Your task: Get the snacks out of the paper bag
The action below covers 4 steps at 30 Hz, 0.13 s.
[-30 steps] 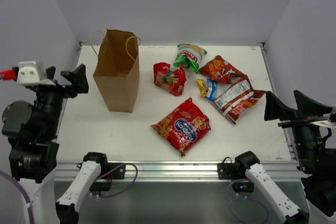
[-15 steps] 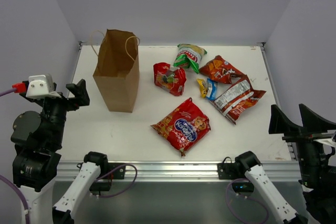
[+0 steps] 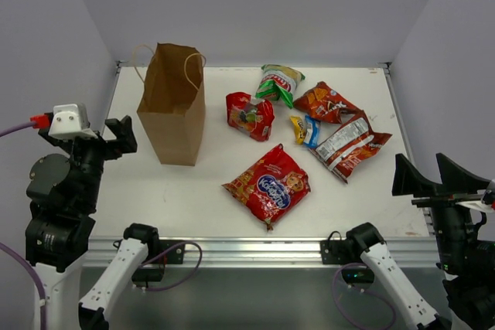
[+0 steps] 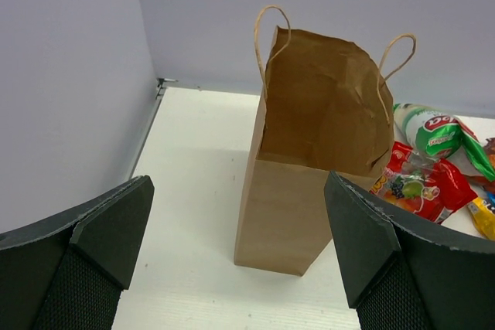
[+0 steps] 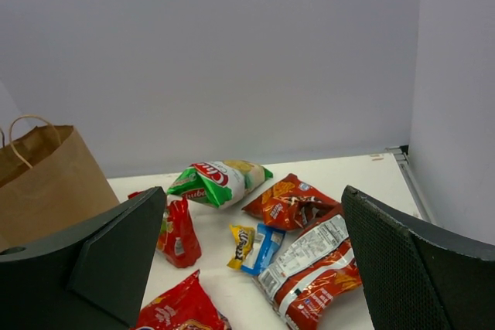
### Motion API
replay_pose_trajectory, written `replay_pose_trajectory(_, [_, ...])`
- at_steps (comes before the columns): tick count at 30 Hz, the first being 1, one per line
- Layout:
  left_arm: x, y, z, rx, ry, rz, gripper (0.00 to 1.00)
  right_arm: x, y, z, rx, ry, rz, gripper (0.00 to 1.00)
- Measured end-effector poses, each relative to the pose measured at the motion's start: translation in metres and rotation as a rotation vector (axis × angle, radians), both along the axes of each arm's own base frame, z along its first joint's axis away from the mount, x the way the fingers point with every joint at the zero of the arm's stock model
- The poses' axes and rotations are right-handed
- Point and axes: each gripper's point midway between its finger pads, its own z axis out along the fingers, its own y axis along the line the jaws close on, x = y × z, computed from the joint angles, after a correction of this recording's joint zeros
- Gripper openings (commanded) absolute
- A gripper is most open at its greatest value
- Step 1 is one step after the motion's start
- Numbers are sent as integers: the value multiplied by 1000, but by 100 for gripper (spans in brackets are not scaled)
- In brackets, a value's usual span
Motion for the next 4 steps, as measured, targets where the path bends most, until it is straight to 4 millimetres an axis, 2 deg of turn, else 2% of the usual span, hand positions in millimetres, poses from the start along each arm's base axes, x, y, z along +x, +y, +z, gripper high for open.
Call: replay_pose_trajectory(4, [6, -3, -6, -7, 17, -11, 100, 0, 0, 0, 0, 0, 1, 99])
